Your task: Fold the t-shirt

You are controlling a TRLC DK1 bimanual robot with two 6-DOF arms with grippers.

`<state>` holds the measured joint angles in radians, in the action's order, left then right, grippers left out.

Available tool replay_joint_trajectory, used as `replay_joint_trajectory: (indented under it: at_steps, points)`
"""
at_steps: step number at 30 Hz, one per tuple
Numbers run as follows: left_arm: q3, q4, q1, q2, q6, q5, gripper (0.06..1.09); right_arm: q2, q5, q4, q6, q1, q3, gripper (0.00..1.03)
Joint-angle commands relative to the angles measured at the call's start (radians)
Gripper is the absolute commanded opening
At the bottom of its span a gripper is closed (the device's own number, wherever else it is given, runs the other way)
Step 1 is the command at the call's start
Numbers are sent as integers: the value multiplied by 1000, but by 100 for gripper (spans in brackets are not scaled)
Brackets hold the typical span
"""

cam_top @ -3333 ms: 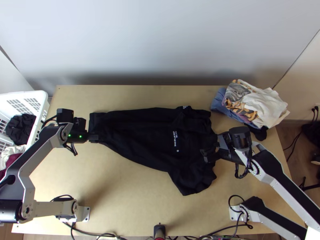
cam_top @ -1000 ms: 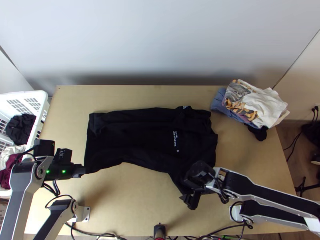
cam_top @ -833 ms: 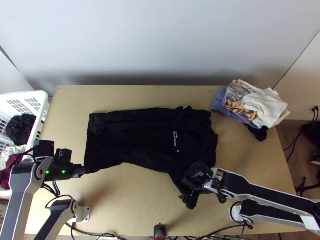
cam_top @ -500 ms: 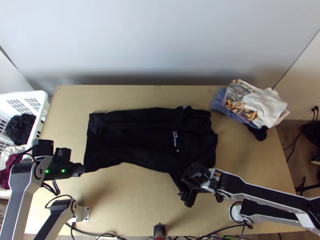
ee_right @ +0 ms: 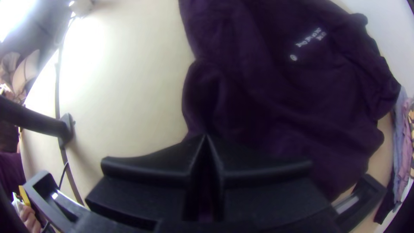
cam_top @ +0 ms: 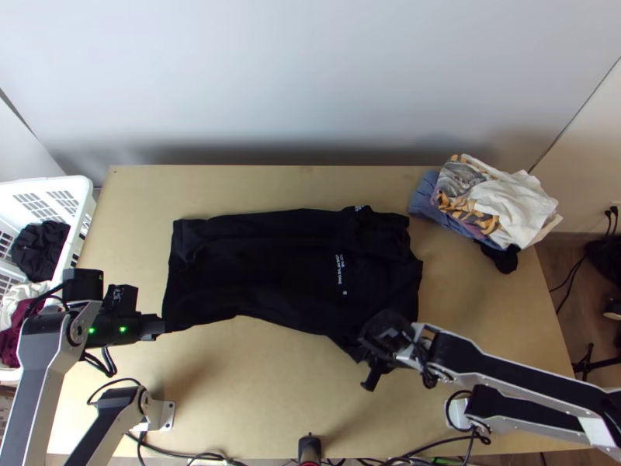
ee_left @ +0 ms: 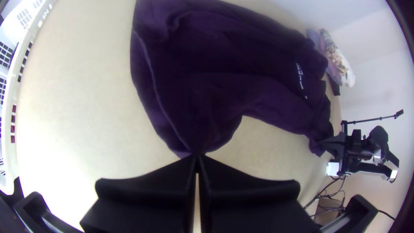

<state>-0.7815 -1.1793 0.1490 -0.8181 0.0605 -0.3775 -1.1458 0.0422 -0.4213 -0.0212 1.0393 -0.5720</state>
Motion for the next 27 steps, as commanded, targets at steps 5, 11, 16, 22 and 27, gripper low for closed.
replay_joint_trajectory:
  at_steps: [5, 11, 16, 22, 27]
  points:
    - [-15, 21, 7, 0, -13, 2, 9, 113, -7, -209, 9, -163, -175, 3]
    - [-25, 18, 35, 28, -11, 3, 9, 187, -8, -263, 27, -236, -246, 3]
    - [-28, 3, 54, 51, -10, 3, 9, 242, -8, -312, 23, -280, -272, 3]
    - [-50, -43, 54, 73, -10, 2, 9, 282, -8, -358, 15, -324, -327, 3]
    - [-65, -92, 55, 106, 1, 3, 9, 302, -8, -389, 15, -326, -361, 3]
